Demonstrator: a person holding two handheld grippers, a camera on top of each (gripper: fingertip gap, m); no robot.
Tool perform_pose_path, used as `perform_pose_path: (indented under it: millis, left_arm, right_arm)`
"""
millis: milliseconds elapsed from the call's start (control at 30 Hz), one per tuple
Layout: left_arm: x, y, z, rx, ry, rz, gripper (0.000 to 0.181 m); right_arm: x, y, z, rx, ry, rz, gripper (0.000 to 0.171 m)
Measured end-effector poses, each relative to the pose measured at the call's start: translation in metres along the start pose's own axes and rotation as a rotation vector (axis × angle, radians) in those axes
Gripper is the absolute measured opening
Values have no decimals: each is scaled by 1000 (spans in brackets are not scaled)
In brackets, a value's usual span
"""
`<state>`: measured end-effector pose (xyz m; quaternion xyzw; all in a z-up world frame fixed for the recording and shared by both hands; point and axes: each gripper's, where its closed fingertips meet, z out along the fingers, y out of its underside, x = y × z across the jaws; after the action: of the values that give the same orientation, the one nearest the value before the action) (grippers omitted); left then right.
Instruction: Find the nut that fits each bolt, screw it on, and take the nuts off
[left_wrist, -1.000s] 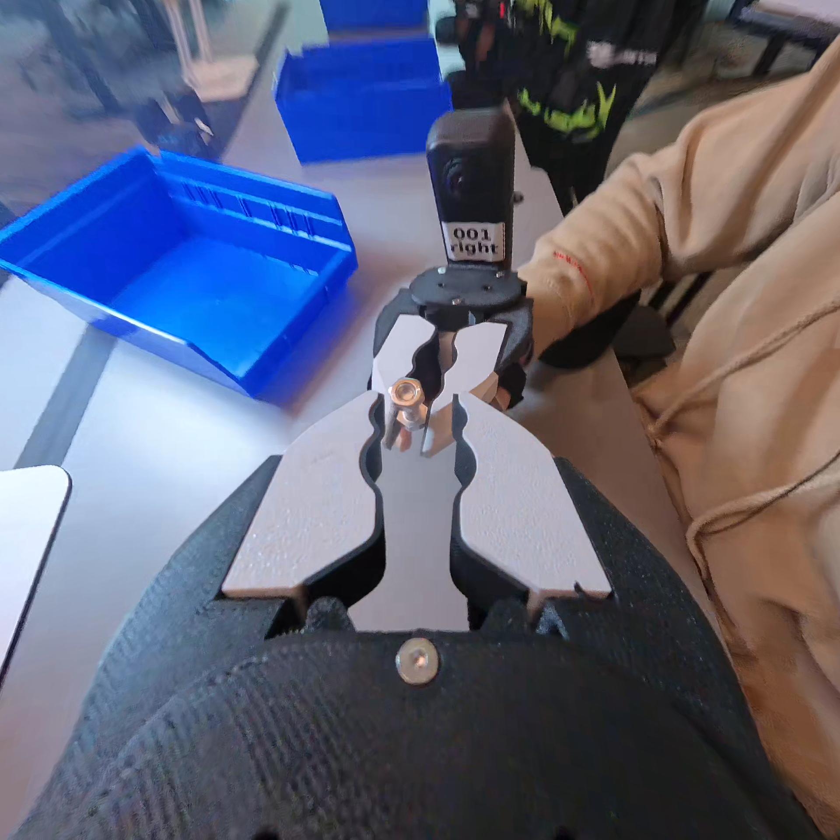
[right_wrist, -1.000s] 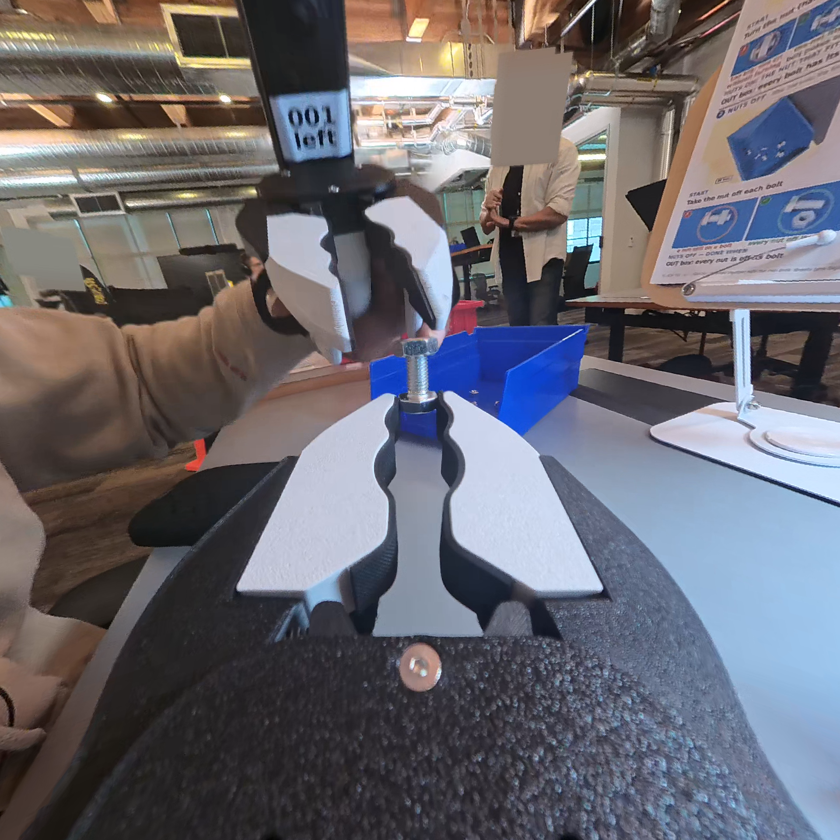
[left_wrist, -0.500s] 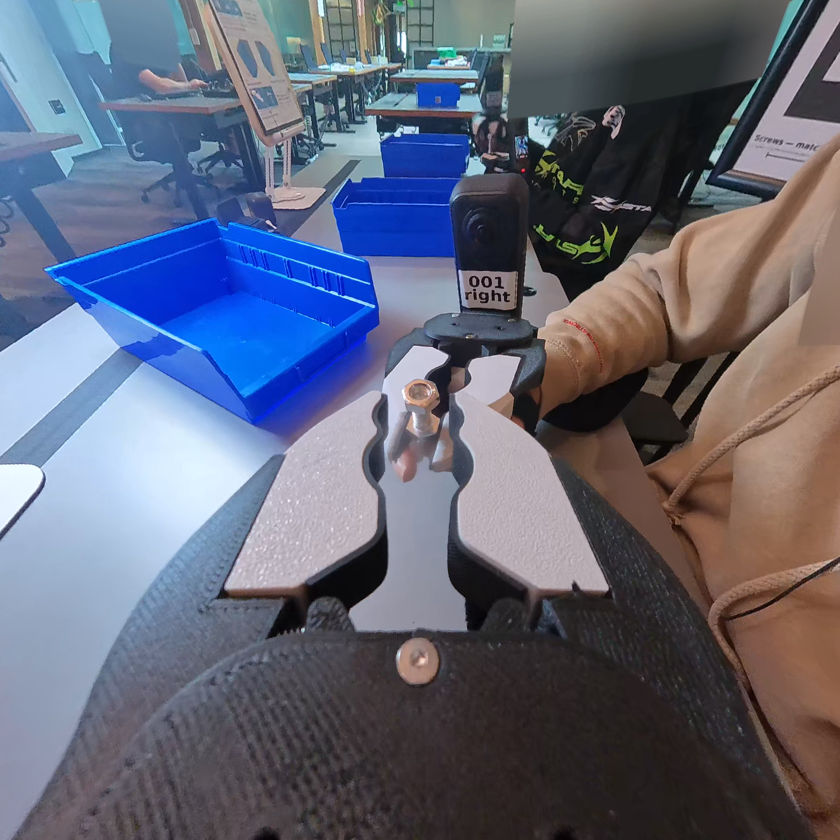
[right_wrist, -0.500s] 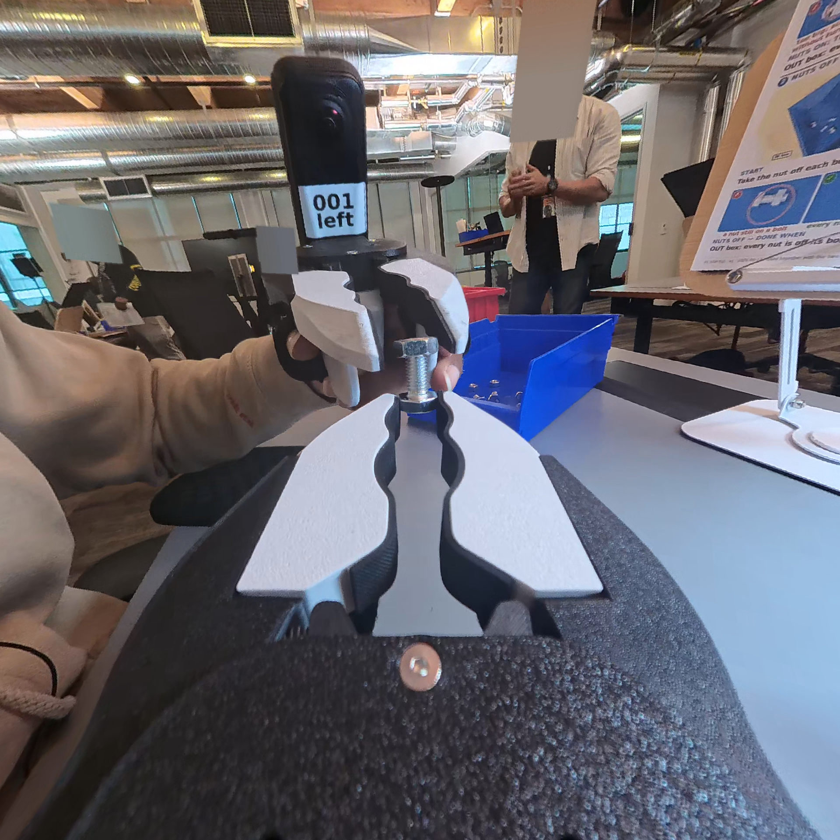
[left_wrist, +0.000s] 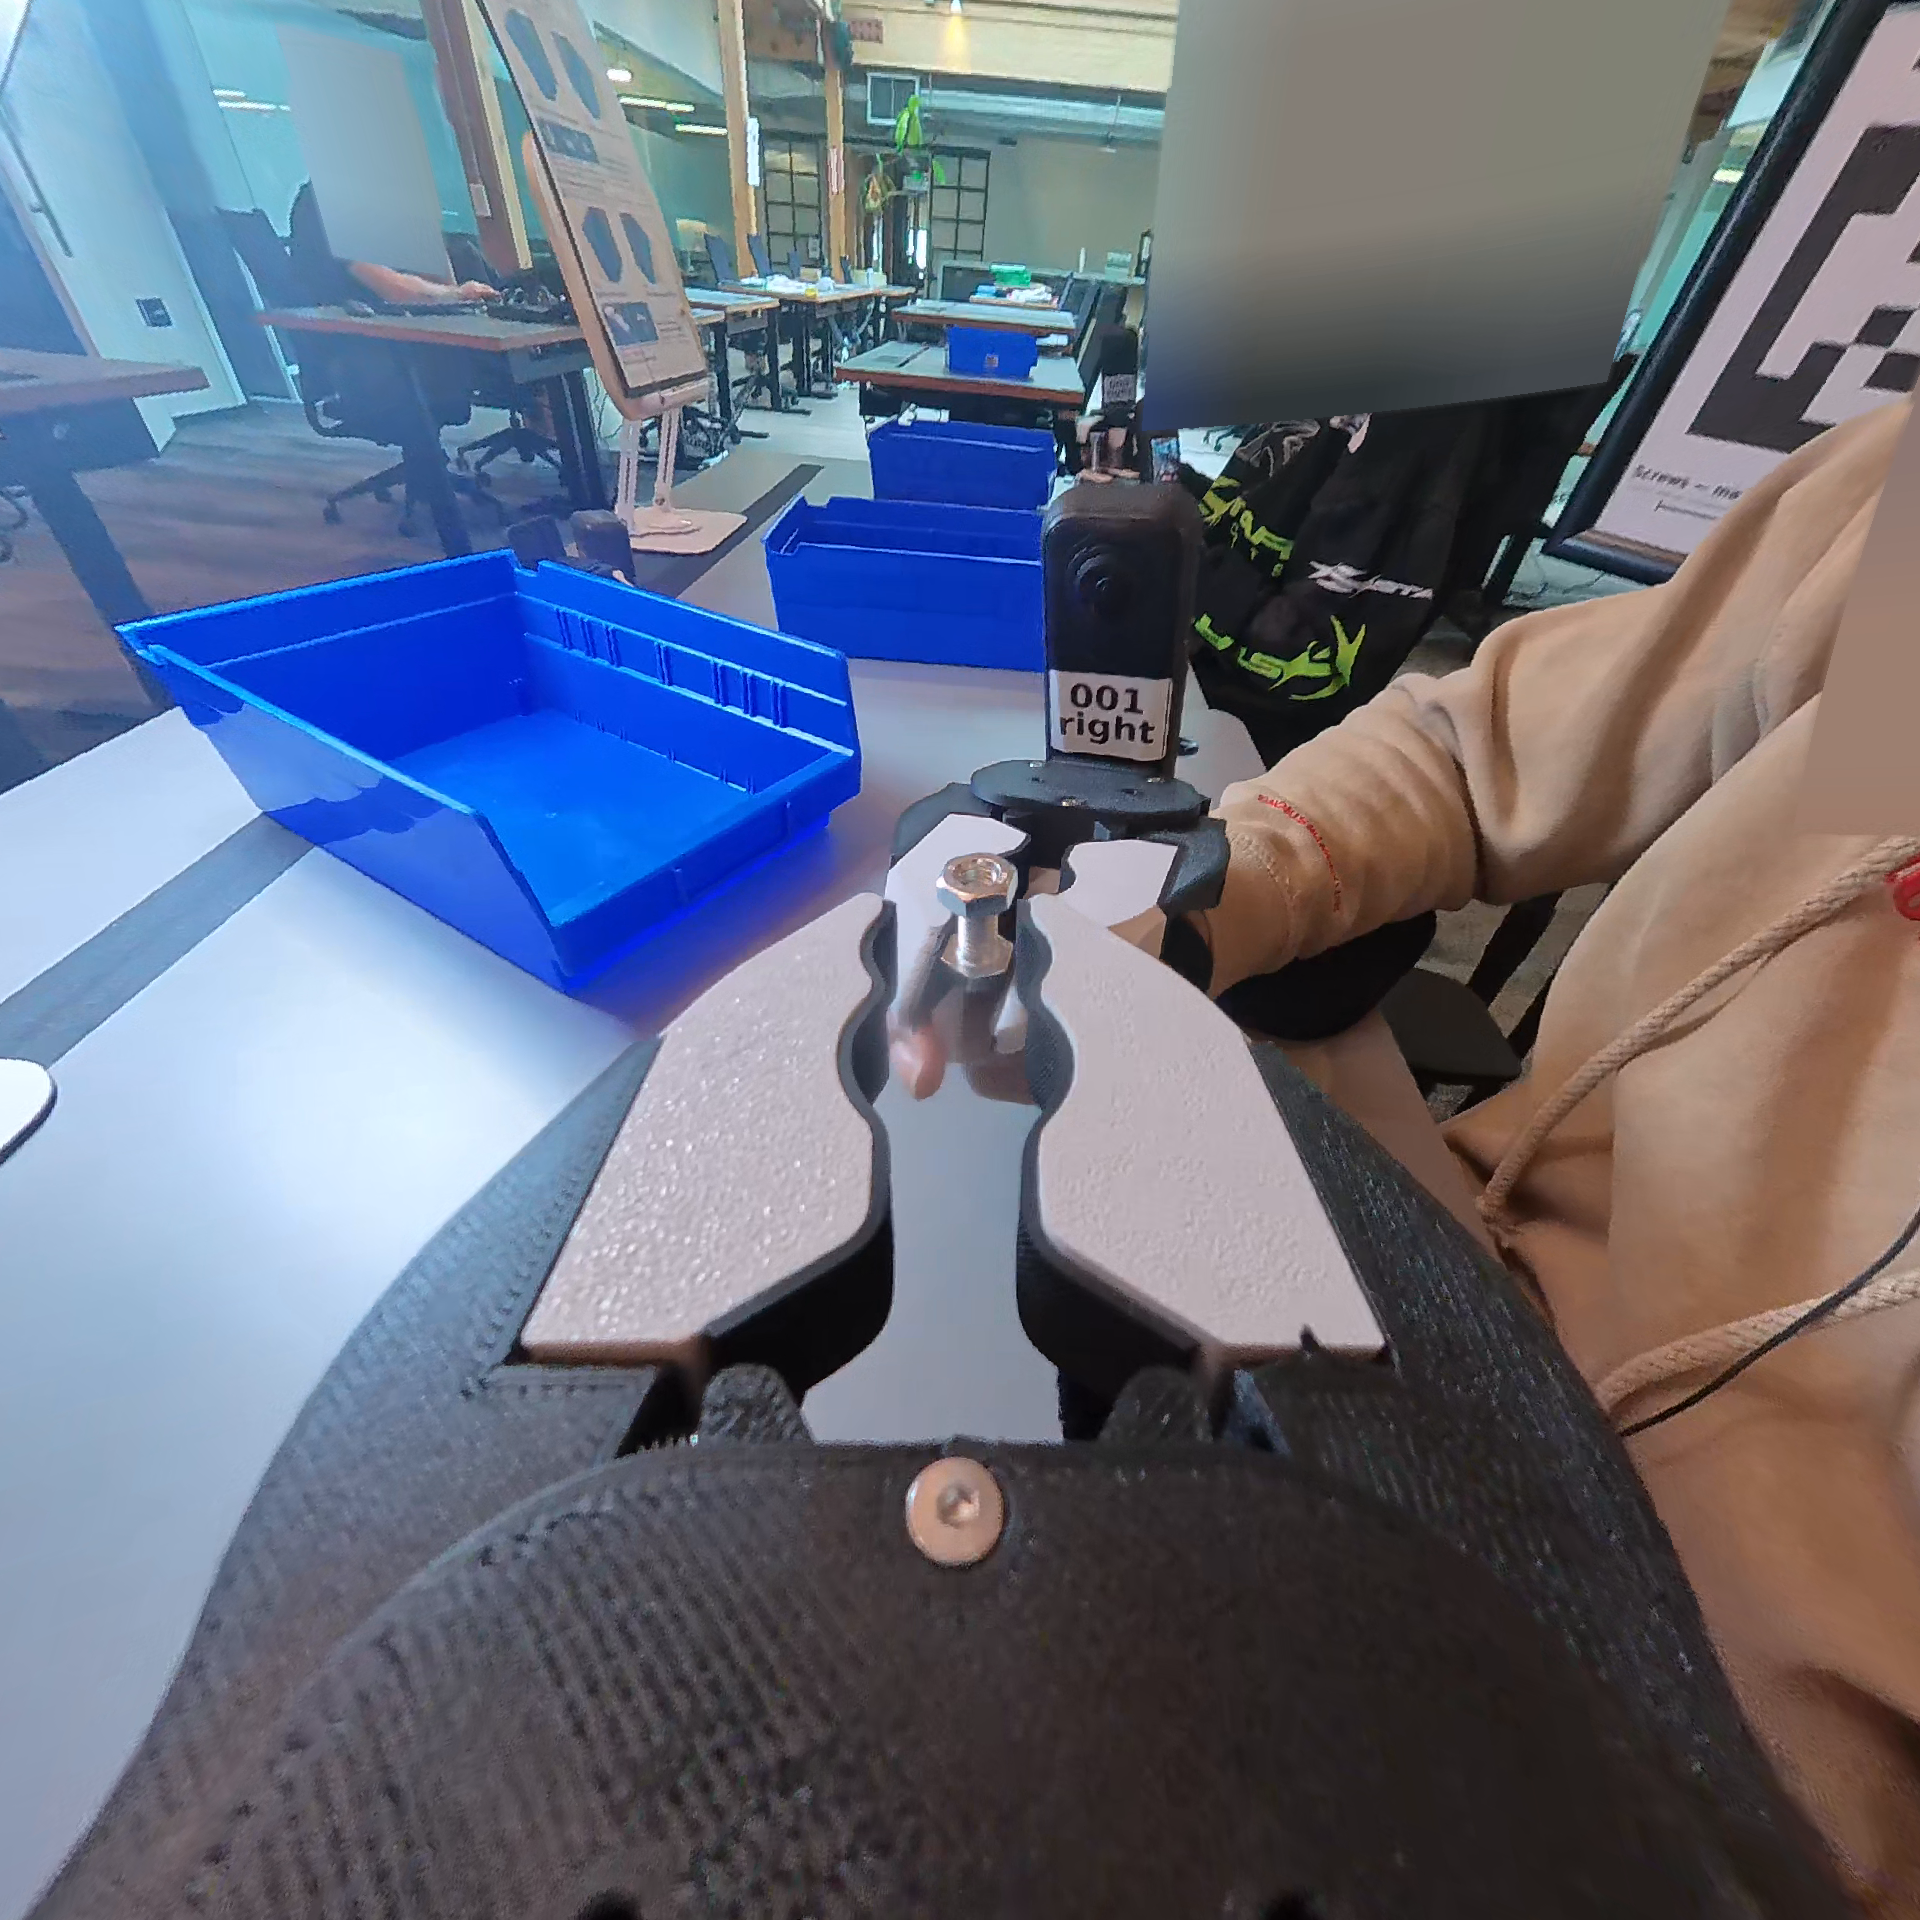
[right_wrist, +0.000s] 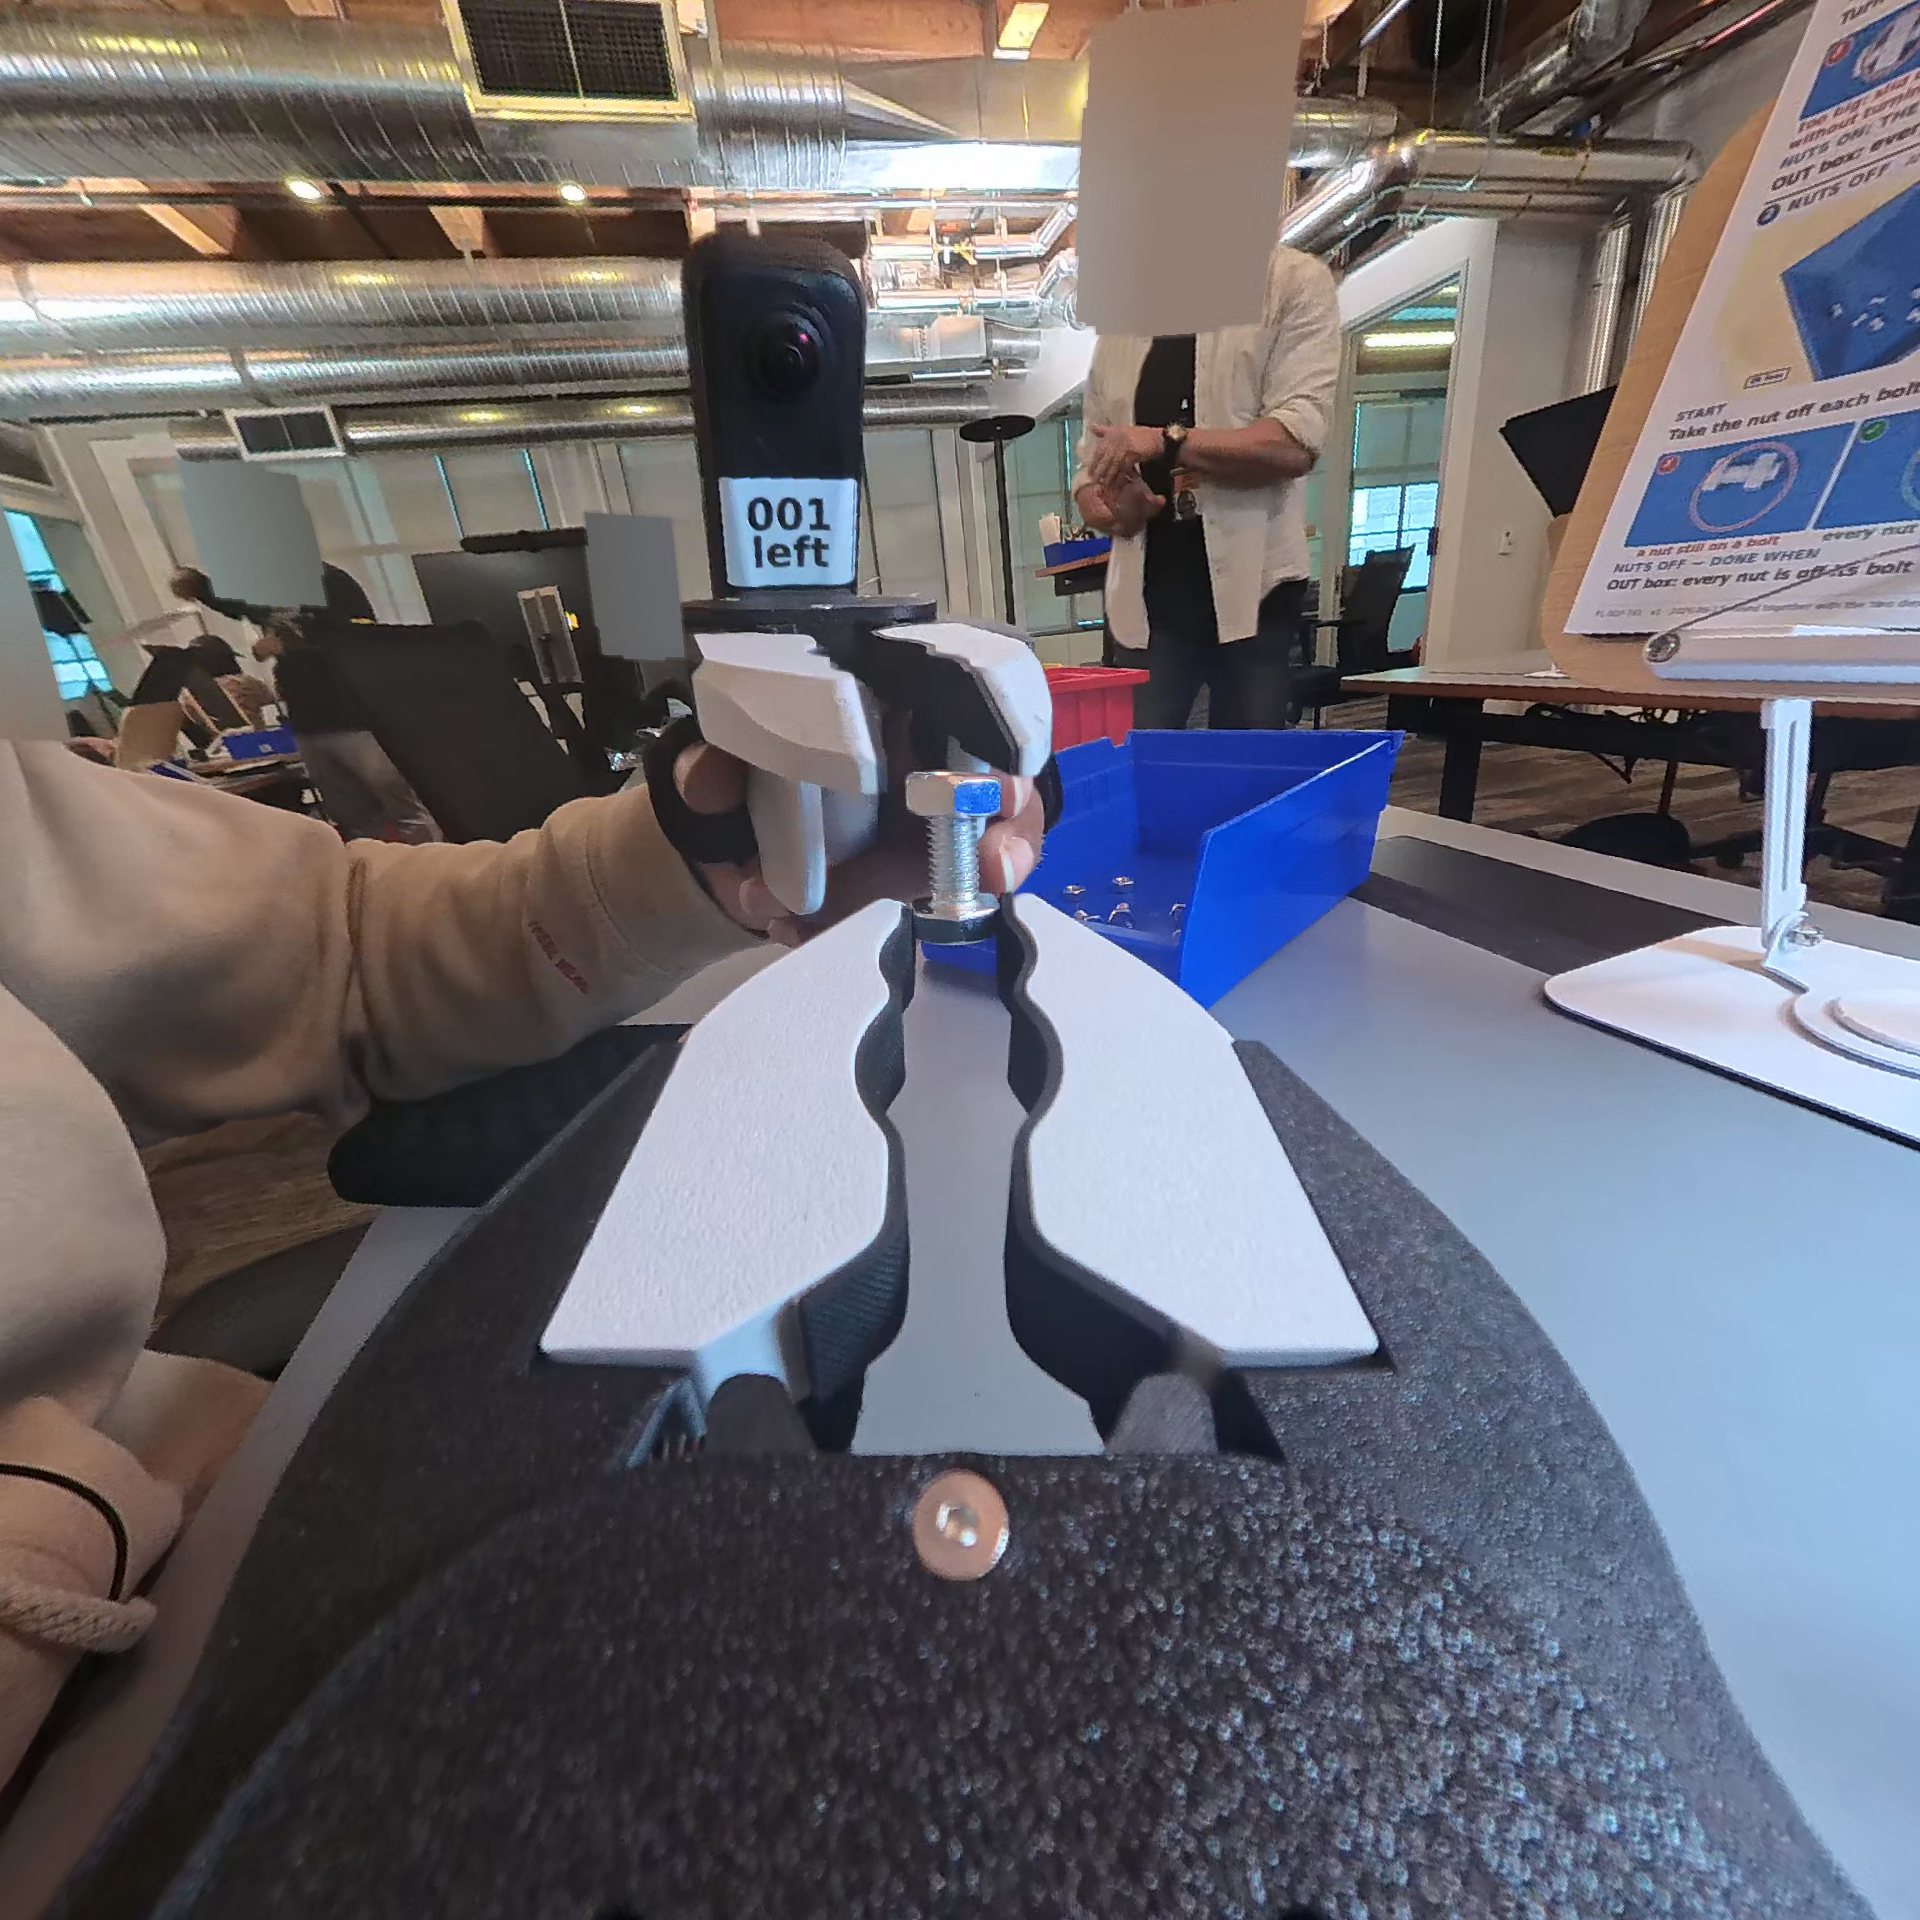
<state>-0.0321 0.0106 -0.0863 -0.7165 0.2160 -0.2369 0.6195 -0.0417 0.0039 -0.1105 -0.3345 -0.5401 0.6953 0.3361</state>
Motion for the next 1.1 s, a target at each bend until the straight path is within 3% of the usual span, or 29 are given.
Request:
perform_pose_path:
  millis: [200, 367, 667, 800, 1000, 1100]
  left_arm:
    - [-3, 0, 5, 22, -38, 22, 26]
    - [-15, 0, -4, 49, -90, 1, 18]
    - [-5, 1, 6, 80, -70, 6, 28]
    - [-20, -2, -4, 120, -127, -23, 17]
    - [-5, -4, 3, 134, -70, -5, 31]
    - [-9, -2, 4, 126, -102, 5, 30]
  right_arm:
    - [0, 1, 2, -6, 9, -16, 15]
    - [0, -6, -1, 17, 10, -24, 15]
    - [2, -1, 1, -10, 29, -44, 15]
    - [3, -5, -1, 6, 27, -45, 15]
    - [5, -2, 0, -9, 37, -43, 15]
    - [4, -2, 1, -10, 36, -47, 15]
